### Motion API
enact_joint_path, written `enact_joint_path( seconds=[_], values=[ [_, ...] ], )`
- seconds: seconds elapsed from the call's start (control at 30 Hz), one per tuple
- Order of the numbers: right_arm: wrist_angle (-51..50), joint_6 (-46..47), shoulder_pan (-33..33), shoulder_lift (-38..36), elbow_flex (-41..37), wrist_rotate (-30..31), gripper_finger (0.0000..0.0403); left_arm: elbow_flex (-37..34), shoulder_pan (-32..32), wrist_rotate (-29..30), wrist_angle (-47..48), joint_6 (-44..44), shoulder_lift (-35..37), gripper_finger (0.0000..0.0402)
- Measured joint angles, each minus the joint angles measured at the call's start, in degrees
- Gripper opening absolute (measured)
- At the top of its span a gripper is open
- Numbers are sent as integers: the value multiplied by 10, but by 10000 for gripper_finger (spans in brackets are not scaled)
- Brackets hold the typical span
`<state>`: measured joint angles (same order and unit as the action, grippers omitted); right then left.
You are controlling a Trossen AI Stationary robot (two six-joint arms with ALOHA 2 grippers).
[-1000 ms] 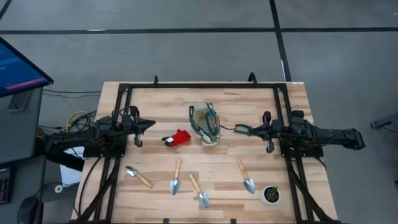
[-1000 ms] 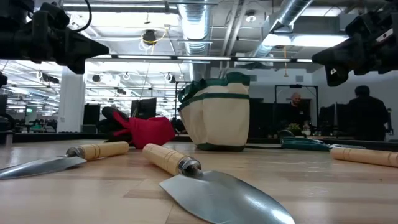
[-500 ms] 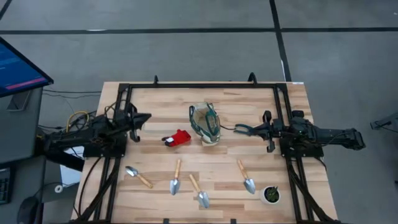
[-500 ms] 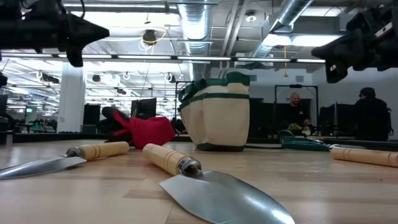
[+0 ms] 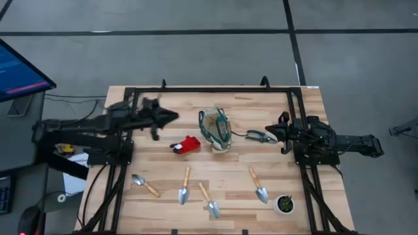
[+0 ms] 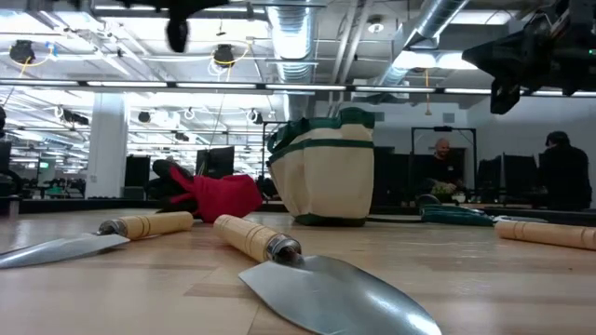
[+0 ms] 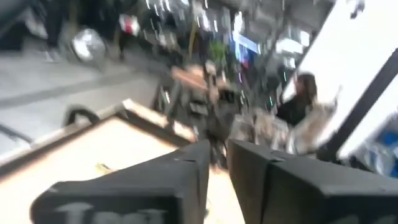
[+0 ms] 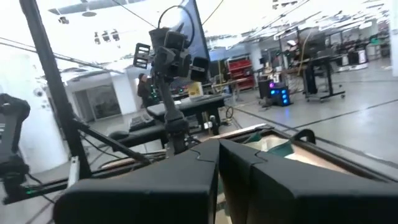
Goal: Pick & Place Garden tools in Gardening bag
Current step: Put the gloves into the gardening bag
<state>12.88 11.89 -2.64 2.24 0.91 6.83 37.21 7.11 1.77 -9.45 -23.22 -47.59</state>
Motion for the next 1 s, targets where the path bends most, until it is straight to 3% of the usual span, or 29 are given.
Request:
enact_joint_path(
  seconds=[0.23, 0.43, 0.67, 0.83, 1.0],
  values=[
    [-8, 2, 0, 0, 0, -12, 27, 130, -13, -28, 123, 12, -158, 101],
    [-9, 2, 0, 0, 0, -9, 83, 198, -11, -36, 274, 14, -185, 113],
    [-11, 30, -2, 0, 0, 11, 147, 205, -11, -64, 378, 105, -184, 132],
    [-15, 32, -2, 0, 0, 11, 191, 191, -11, -48, 380, 167, -198, 181],
    [-23, 32, -1, 0, 0, 10, 220, 188, -7, -13, 394, 170, -230, 236]
  ],
)
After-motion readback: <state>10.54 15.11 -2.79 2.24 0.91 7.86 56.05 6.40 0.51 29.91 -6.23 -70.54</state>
